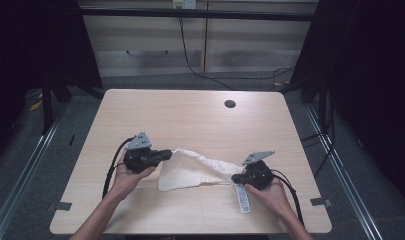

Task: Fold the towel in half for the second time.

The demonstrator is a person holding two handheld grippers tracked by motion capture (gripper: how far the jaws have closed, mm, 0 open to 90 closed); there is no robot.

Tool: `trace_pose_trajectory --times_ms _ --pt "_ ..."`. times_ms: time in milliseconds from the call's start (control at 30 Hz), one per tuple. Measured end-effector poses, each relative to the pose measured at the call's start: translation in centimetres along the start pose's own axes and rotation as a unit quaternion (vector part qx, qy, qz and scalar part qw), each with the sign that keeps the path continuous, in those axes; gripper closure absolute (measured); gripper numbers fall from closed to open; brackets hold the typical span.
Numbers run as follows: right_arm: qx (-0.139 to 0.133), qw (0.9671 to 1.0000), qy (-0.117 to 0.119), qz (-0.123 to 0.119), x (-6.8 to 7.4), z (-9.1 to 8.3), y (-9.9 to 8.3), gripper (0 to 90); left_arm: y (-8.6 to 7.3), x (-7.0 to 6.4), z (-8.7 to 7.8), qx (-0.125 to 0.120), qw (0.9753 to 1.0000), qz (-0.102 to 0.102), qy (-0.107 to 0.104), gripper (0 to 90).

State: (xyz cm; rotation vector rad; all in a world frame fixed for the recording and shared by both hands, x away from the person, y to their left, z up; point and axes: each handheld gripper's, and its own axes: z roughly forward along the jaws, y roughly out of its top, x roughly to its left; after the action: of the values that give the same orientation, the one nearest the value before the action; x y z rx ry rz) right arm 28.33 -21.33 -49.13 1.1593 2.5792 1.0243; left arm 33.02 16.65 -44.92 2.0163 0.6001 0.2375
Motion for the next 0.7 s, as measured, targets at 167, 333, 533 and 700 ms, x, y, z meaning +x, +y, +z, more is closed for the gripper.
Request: trace_pose_trajectory --times_ms 167,333,533,700 --pt "0.004 0.9999 -0.012 -0.01 0.3 0.1 0.1 87.9 -0.7 -1.6 -0.5 0.017 0.9993 0.033 -0.01 85.5" --pt "0.0 1.0 -0.007 -0.005 0.2 0.1 0.1 87.9 -1.9 -3.0 -0.5 0.043 0.9972 0.05 -0.034 85.4" --pt "0.0 1.0 -0.006 -0.002 0.2 0.0 0.0 88.2 -4.8 -3.4 -1.0 0.077 0.9951 0.042 -0.045 85.4" --pt "-0.002 1.0 -0.006 -0.005 0.2 0.0 0.0 88.1 -6.3 -3.8 -0.5 0.106 0.9916 0.057 -0.048 85.2"
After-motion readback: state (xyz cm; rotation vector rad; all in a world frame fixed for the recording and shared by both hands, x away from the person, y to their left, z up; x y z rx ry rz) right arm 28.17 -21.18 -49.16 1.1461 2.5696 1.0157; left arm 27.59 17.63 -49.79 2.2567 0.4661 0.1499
